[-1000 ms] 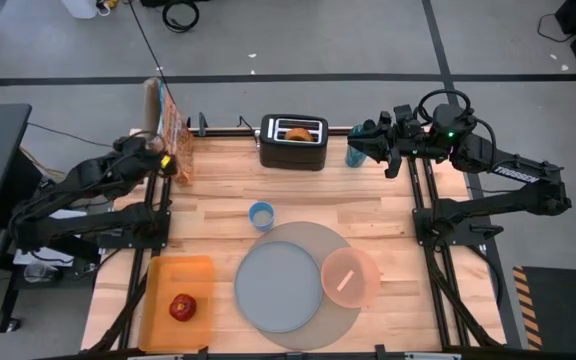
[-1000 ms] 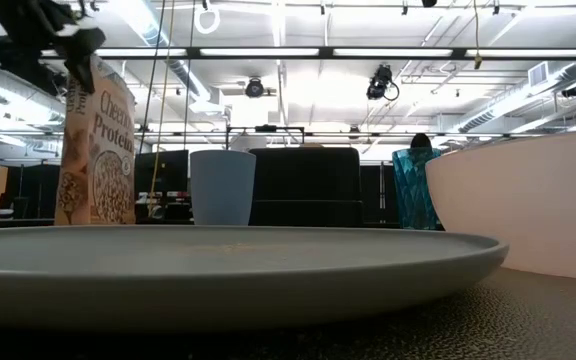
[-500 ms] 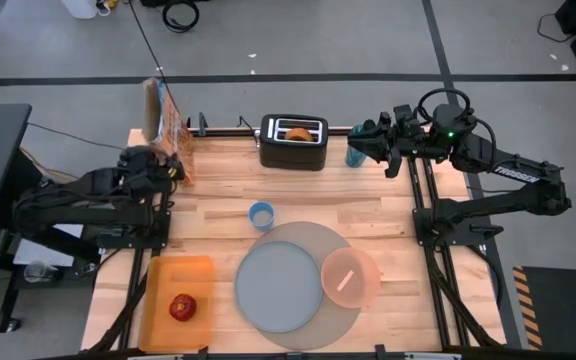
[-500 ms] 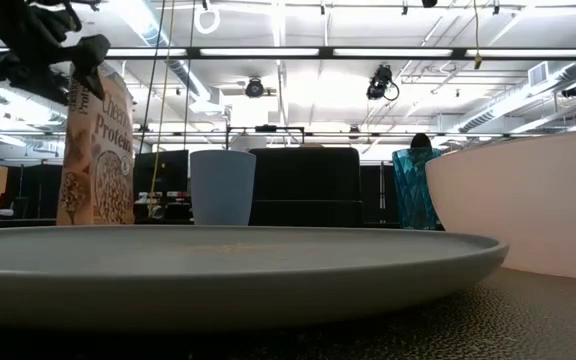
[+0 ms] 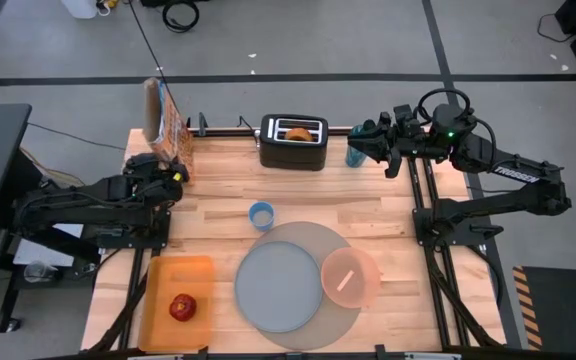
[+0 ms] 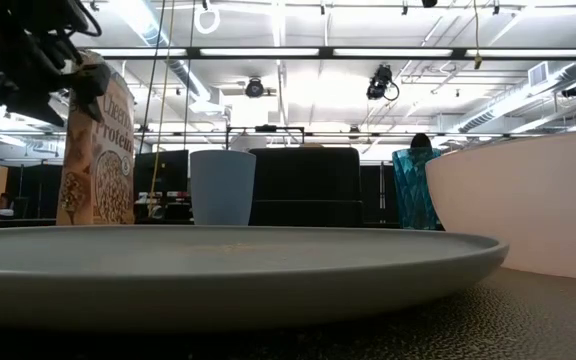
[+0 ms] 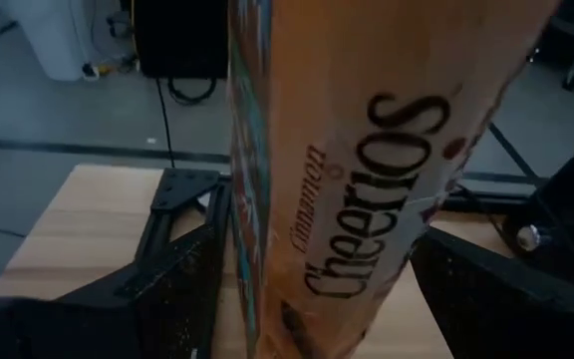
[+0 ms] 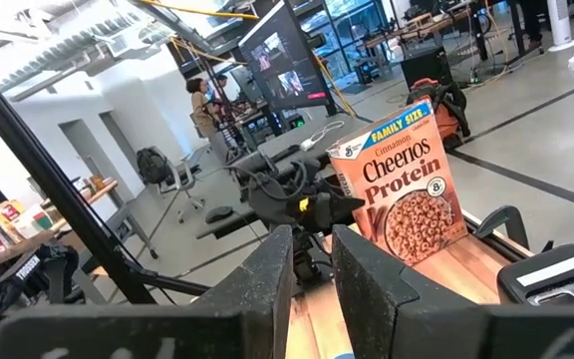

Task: Arrange a breakfast setting
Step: Pour the cereal from the cereal box into the orange bowl

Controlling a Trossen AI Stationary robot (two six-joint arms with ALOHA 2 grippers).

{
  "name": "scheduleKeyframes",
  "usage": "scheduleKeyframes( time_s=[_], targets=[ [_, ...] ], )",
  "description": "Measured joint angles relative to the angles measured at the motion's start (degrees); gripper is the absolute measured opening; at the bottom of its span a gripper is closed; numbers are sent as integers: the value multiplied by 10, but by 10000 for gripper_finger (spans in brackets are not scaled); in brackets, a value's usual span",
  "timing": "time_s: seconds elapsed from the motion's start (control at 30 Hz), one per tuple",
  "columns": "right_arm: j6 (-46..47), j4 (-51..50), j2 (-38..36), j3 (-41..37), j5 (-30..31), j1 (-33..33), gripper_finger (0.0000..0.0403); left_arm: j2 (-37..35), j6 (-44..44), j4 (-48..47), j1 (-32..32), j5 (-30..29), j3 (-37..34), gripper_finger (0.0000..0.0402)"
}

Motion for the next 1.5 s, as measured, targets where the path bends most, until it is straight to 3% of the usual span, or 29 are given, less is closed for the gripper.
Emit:
scheduleKeyframes(
  time_s=[0.23,0.6,0.73,0.9,1.1,1.3,1.5],
  targets=[
    [0,0,0,0,0,0,82,0,52,83,9,10,-53,330],
    [2,-4,0,0,0,-1,82,0,57,100,52,-10,-71,319],
    [2,-6,0,0,0,-1,82,0,67,200,64,-32,-111,318],
    [7,-5,0,0,0,-1,82,0,164,369,81,-35,-163,318],
    [15,-5,0,0,2,-1,82,0,238,420,105,-36,-170,310],
    [11,-19,0,0,15,-1,82,0,252,420,117,-33,-170,258],
    [12,-20,0,0,16,-1,82,-1,269,415,118,-32,-163,155]
  ],
)
